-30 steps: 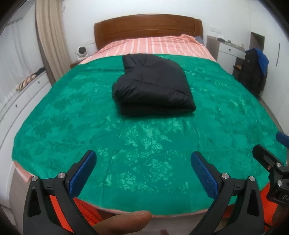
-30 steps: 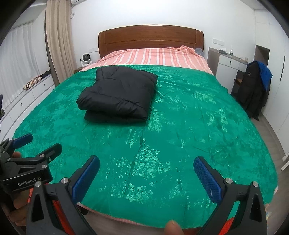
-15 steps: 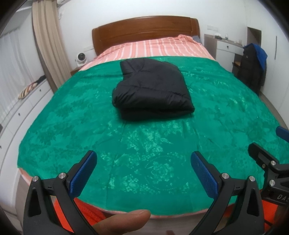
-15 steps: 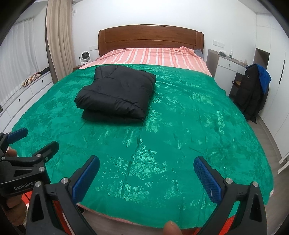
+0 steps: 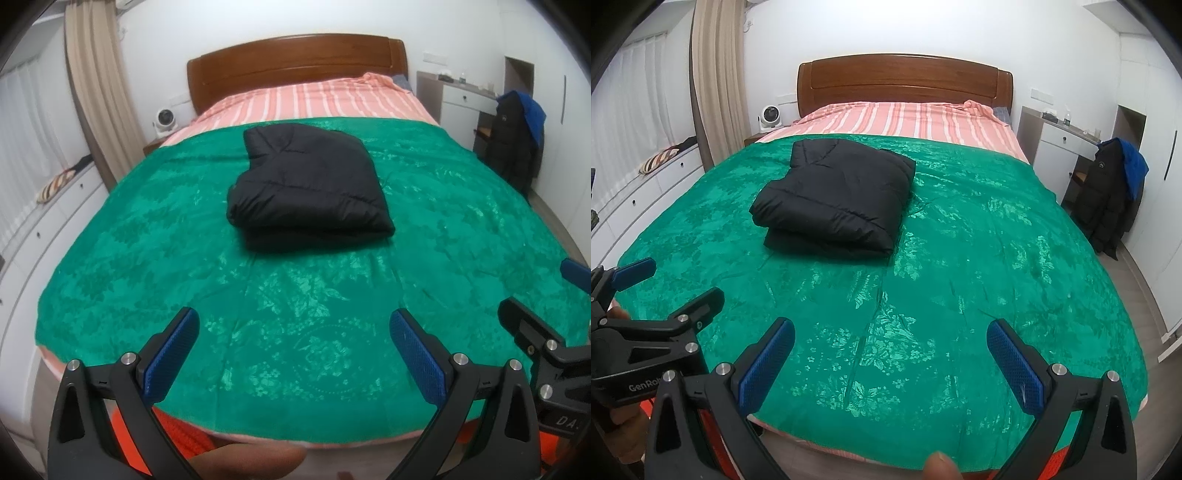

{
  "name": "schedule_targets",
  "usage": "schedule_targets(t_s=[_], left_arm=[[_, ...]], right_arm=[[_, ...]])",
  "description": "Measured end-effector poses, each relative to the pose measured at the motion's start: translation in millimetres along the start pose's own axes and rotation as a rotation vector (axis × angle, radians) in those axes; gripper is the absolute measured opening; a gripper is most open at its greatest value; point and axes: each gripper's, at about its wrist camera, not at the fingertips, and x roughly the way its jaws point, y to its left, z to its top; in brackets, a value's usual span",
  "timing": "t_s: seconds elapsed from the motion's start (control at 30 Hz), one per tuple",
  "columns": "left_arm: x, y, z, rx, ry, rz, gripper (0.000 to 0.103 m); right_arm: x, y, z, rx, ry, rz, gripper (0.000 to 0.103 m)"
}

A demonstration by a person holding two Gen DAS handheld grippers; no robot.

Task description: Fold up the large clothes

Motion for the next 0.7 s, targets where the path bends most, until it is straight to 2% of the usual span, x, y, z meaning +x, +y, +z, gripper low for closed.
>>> schedule_targets(t_s=[0.33, 0.7], left_arm=[[3.1, 1.1, 0.6, -0.007, 0.012, 0.002, 0.103], [-3.2, 2.4, 4.1, -0.012, -0.011, 0.009, 0.103]], right_arm=[[1.8, 1.2, -0.9, -0.002, 0.013, 0.002, 0.103], [-5.4, 6.0, 5.2, -0.020, -0.004, 0.016, 0.103]])
